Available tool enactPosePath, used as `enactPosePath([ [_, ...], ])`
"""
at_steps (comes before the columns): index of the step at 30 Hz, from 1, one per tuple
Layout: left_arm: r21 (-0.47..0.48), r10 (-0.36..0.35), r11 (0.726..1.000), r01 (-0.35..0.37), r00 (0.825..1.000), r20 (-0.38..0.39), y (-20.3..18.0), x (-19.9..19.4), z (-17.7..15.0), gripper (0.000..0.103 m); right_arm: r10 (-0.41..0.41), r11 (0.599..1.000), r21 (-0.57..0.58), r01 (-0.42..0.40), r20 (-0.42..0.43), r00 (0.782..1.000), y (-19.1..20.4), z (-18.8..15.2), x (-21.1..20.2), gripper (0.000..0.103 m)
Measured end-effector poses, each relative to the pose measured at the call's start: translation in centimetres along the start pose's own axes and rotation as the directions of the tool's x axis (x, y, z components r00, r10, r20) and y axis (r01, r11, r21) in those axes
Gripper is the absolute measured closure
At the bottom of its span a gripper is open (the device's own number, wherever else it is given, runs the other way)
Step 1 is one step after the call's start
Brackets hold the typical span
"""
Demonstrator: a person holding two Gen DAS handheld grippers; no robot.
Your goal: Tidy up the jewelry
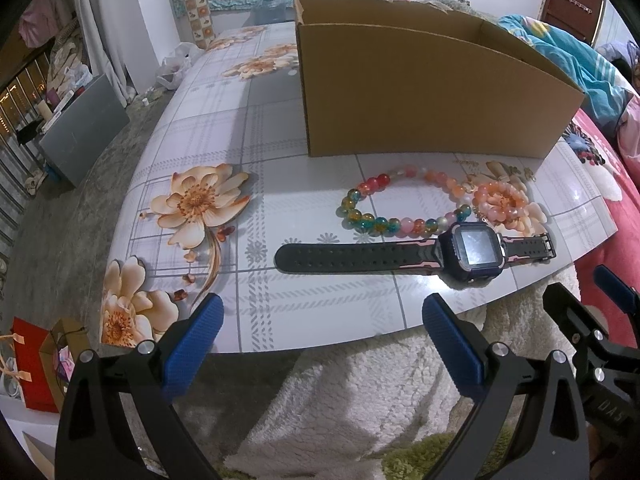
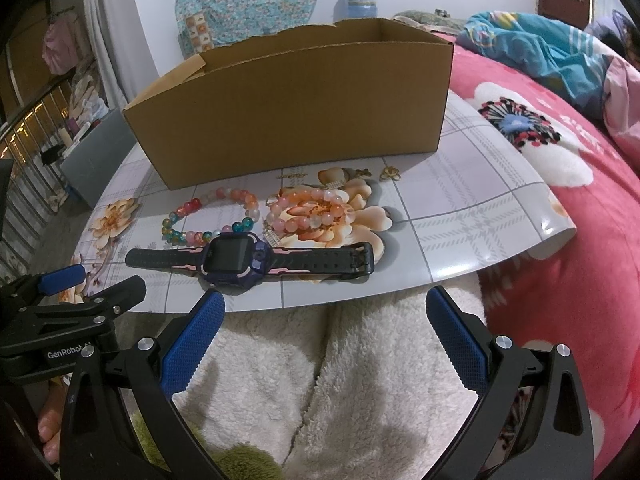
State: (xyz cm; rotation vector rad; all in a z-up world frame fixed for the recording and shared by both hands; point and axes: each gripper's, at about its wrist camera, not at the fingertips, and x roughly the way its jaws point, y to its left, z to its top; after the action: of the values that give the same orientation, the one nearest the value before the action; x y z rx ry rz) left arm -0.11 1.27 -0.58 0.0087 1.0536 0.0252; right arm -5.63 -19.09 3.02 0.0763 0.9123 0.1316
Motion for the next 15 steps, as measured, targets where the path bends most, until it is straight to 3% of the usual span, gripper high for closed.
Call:
enactPosePath([
  [8, 0.023, -0.007, 1.000, 0.005, 0.996, 0.086, 2.1, -0.9, 0.3, 0.006, 0.032, 0.999, 0.002, -0.032, 0.038, 0.999, -0.2, -0.1, -0.7, 0.007],
  [13, 0.051, -0.091, 0.995, 0.086, 0.991, 0.097, 4.0, -0.3, 0.7, 0.006, 0.092, 0.995, -0.032, -0.090, 0.061, 0.994, 0.7, 0.2, -0.8, 0.015],
  [15, 0.052, -0.169, 0.985, 0.164, 0.977, 0.129, 4.8, -0.3, 0.7, 0.006, 0.121, 0.992, -0.054, -0.117, 0.062, 0.991, 1.3, 0.5, -0.6, 0.016],
])
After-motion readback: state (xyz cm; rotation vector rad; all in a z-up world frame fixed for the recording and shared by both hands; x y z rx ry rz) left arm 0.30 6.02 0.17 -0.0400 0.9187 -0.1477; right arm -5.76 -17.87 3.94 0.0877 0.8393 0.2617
